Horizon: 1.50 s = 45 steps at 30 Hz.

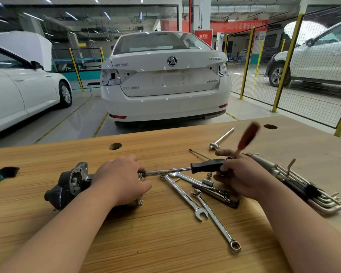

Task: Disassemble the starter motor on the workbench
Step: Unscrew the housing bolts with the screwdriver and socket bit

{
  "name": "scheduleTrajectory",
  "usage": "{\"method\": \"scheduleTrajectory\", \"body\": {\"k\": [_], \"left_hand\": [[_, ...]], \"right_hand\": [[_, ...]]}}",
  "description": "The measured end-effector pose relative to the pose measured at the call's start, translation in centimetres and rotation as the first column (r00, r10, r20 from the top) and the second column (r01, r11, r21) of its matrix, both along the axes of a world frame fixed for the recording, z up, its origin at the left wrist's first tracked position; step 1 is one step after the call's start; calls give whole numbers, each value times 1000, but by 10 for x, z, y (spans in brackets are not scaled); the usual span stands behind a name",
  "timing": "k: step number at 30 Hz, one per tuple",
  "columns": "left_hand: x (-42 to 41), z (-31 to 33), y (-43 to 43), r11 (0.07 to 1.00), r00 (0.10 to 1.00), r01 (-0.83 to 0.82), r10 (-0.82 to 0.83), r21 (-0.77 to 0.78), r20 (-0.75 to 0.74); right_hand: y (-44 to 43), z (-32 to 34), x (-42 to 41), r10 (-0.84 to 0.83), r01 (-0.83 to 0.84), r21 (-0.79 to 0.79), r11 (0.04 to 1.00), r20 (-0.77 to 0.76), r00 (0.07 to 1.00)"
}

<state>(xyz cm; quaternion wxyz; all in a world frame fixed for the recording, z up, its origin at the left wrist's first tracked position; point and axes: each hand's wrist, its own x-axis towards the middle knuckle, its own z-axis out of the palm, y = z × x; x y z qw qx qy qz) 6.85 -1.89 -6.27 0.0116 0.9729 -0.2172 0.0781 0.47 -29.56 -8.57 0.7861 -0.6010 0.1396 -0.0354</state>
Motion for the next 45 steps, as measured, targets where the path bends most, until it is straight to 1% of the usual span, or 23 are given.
{"method": "scheduleTrajectory", "body": {"k": [2, 3, 5, 9, 11, 13, 14, 16, 20, 23, 25, 27, 28, 31, 32, 35, 37, 40, 43, 45], "left_hand": [[-1, 1, 0, 1000, 1000, -1, 1, -4, -3], [-1, 1, 0, 1000, 1000, 0, 0, -10, -6], [0, 1, 0, 999, 1000, 2, -3, -32, -8], [1, -1, 1, 998, 1000, 5, -5, -65, 7], [1, -2, 0, 997, 1000, 8, -8, -71, 4], [1, -1, 0, 997, 1000, 7, -7, -77, 4], [1, -1, 0, 997, 1000, 5, -5, -76, 3], [0, -1, 0, 998, 1000, 11, -11, -69, 0], [-1, 0, 0, 998, 1000, 25, -25, -63, -3], [-3, 0, 0, 998, 1000, 29, -29, -51, -3], [-4, 0, 0, 998, 1000, 23, -23, -56, 1], [-6, 1, 0, 998, 1000, 23, -23, -54, -1], [-6, 1, 0, 998, 1000, 25, -25, -50, -1], [-5, 1, 1, 998, 1000, 28, -28, -62, -1], [-6, 2, 1, 998, 1000, 26, -27, -64, -3], [-6, 1, 1, 998, 1000, 16, -17, -64, -12], [-8, 2, 0, 998, 1000, 4, -5, -60, -18], [-9, 3, -2, 999, 1000, 2, -3, -43, -19], [-10, 5, -3, 999, 999, 1, 1, 54, -42], [-9, 7, -5, 995, 998, -16, 22, 103, -64]], "right_hand": [[1, 1, 0, 6, -6, 85, 996, 7, 1000], [0, 1, 0, 8, -9, 88, 996, 6, 1000], [-2, 2, -1, 14, -14, 39, 999, -15, 1000], [0, 6, -3, 35, -38, -25, 999, -107, 994], [0, 7, -4, -5, -13, -121, 993, -142, 990], [0, 9, -5, -27, -17, -265, 964, -162, 986], [-1, 10, -7, -9, -45, -318, 947, -167, 986], [-5, 12, -10, 28, -95, -360, 928, -187, 982], [-11, 16, -13, 91, -167, -289, 943, -259, 961], [-17, 15, -15, 173, -220, -149, 964, -274, 946], [-20, 15, -14, 226, -247, -47, 968, -264, 938], [-22, 13, -11, 213, -220, -2, 976, -227, 950], [-22, 11, -8, 181, -189, -18, 982, -213, 960], [-21, 5, -1, 75, -115, -174, 978, -223, 972], [-20, 5, 0, 57, -103, -196, 975, -228, 972], [-25, 6, -1, 51, -86, -173, 981, -196, 979], [-28, 7, -4, 82, -110, -165, 980, -171, 982], [-27, 6, -7, 130, -151, -213, 965, -110, 985], [-21, 6, -7, 111, -113, -193, 975, -22, 994], [-15, 5, -6, 100, -95, -214, 972, 13, 995]]}}
